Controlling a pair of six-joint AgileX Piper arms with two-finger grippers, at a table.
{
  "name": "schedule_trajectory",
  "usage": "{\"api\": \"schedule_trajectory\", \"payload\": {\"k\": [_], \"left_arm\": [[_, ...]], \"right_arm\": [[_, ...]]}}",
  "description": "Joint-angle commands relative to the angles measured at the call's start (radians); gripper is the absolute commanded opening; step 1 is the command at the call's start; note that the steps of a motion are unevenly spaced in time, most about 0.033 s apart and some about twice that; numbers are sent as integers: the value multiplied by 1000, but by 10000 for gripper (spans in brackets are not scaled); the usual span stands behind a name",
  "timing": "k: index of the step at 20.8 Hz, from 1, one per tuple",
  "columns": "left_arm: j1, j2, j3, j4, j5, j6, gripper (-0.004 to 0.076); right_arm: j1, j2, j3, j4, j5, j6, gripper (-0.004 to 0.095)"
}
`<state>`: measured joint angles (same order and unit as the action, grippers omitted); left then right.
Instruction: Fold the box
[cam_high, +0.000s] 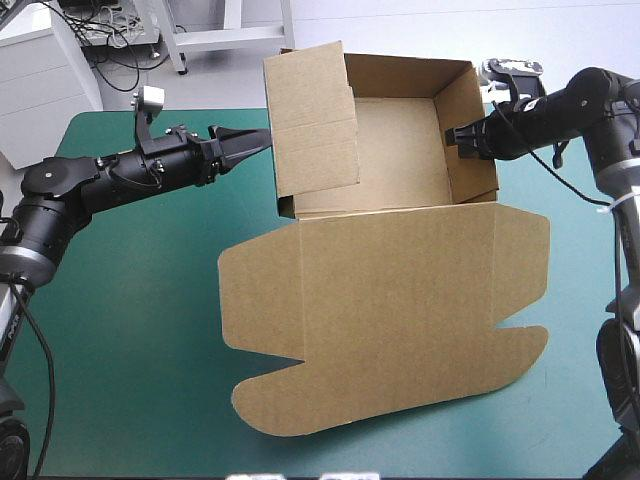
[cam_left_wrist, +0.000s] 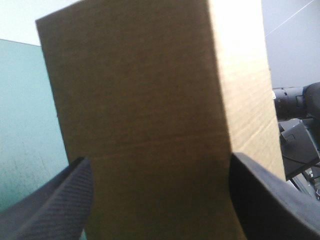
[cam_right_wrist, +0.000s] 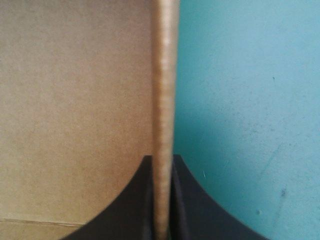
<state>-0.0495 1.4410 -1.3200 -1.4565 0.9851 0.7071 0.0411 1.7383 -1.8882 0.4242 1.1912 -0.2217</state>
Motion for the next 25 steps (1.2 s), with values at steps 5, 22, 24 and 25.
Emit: {"api": "schedule_trajectory", "payload": {"k": [5, 22, 24, 25], "left_arm": [[-7, -34, -47, -90, 24, -30, 541], [-197, 149, -471, 642, 0, -469, 541], [-210, 208, -561, 757, 82, -539, 541], [-218, 231, -597, 789, 105, -560, 541]], "right_arm": [[-8, -44, -32, 49, -44, 12, -21], [-6, -38, -32, 43, -7, 86, -15], [1, -30, -32, 3, 6, 109, -15], [6, -30, -32, -15, 6, 119, -15]]}}
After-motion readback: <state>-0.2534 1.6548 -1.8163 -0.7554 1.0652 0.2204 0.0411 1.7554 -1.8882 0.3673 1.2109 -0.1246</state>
